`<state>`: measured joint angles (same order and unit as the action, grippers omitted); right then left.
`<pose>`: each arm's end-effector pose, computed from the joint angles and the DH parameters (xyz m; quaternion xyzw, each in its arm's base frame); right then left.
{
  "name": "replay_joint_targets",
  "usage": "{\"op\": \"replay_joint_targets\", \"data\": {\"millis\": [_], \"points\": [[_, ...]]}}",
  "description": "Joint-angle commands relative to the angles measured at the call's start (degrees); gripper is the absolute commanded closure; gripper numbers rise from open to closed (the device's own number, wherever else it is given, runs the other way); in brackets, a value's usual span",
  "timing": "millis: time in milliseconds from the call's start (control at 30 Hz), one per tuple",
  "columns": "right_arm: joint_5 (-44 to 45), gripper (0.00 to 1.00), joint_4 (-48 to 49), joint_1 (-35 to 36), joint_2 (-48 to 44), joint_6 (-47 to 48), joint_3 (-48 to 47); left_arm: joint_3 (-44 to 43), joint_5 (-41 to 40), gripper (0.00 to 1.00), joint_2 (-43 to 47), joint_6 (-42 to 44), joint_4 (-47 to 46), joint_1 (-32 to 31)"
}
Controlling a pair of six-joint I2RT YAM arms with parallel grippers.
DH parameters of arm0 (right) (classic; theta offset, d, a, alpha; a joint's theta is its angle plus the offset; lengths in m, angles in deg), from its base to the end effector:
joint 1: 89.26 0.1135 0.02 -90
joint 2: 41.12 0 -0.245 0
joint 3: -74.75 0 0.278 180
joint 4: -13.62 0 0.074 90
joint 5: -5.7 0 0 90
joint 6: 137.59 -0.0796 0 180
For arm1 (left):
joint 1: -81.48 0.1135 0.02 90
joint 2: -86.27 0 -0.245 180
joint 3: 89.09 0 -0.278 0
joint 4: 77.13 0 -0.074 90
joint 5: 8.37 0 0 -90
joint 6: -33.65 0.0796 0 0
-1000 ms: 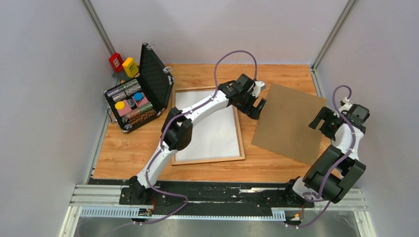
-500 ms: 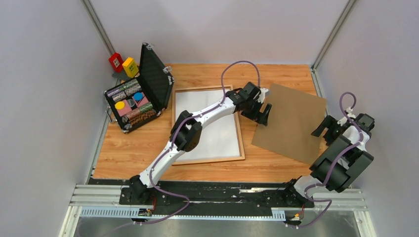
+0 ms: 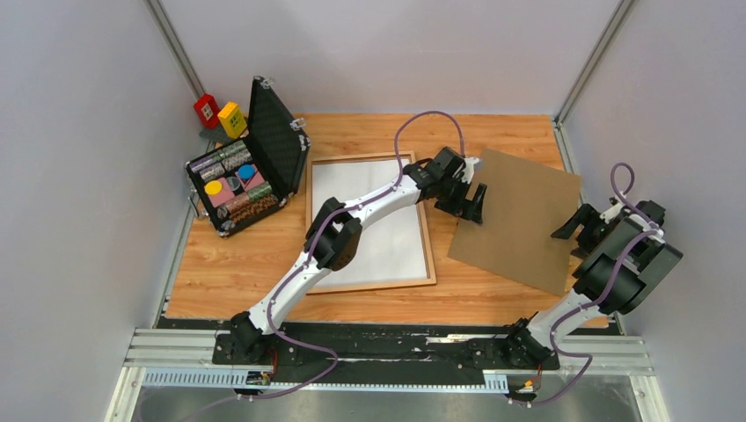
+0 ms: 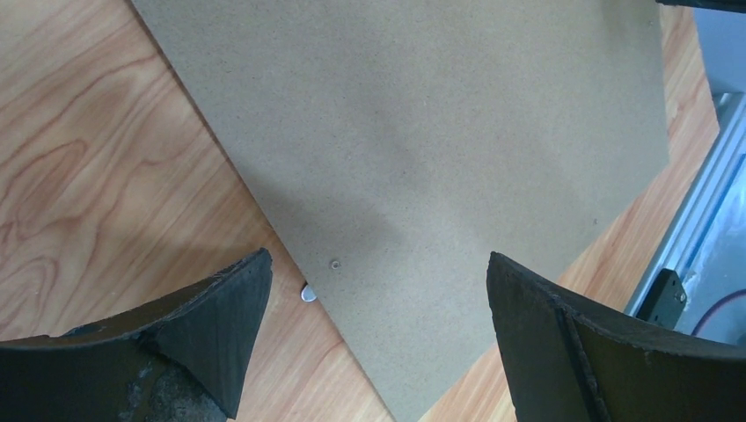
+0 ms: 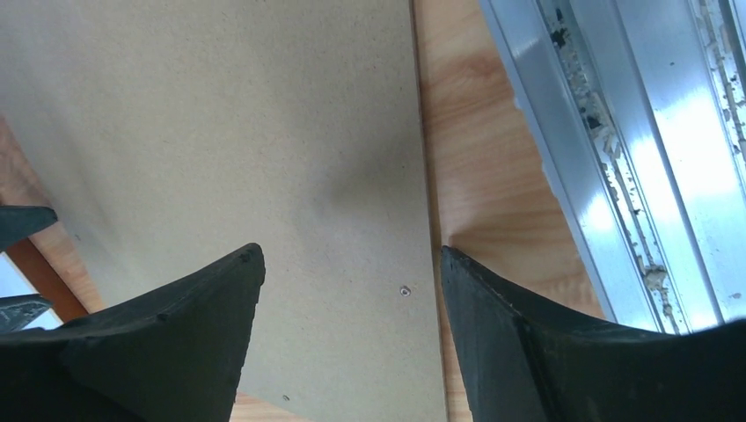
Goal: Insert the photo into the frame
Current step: Turn over the photo frame item at the center of the board.
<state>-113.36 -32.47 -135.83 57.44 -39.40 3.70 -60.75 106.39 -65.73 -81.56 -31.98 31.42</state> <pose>0.2643 -0.2229 0.0896 0.2811 0.9166 0.1570 0.2368 0.3705 -0.4944 0.1226 0.2738 0.8653 -0.3830 0.1718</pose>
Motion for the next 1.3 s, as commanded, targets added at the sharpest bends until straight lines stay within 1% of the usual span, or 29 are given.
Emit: {"op": "replay_joint_targets", "data": {"millis": [0,200,333,500,700,867,967,1100,1267], "points": [[-2.98,0.23,1.07,0.75,2.96,-0.52,-0.67,1.93,3.02,0.00,-0.50,-1.85,-0.63,-0.37],[-12.32,0.28,0.68,1.92,2.25,-0.14,-0.03,9.12,6.63,0.00,2.87,-4.48,-3.34,-0.38],[-20.32,0.33,-1.18,1.96,0.14,0.50,-0.34,12.97,8.89,0.00,5.18,-6.05,-5.07,-0.38],[-29.56,0.40,-7.28,2.20,-4.52,1.74,-2.76,17.46,9.83,0.00,8.44,-7.73,-7.04,-0.36],[-36.33,0.45,-14.23,3.54,-12.00,2.19,-6.55,21.83,9.83,0.00,11.47,-7.72,-7.66,-0.34],[-40.98,0.47,-18.68,5.70,-18.20,1.97,-8.80,22.71,9.96,0.00,12.54,-6.62,-6.94,-0.33],[-42.48,0.48,-19.55,8.02,-21.66,0.87,-9.56,23.01,9.86,0.00,13.62,-5.51,-6.47,-0.31],[-42.92,0.49,-19.54,12.93,-24.66,-1.57,-10.24,24.67,10.04,0.00,15.56,-4.70,-6.74,0.14],[-42.41,0.48,-18.63,19.35,-25.40,-5.32,-12.51,28.12,10.50,0.00,18.52,-4.84,-8.81,1.04]]}}
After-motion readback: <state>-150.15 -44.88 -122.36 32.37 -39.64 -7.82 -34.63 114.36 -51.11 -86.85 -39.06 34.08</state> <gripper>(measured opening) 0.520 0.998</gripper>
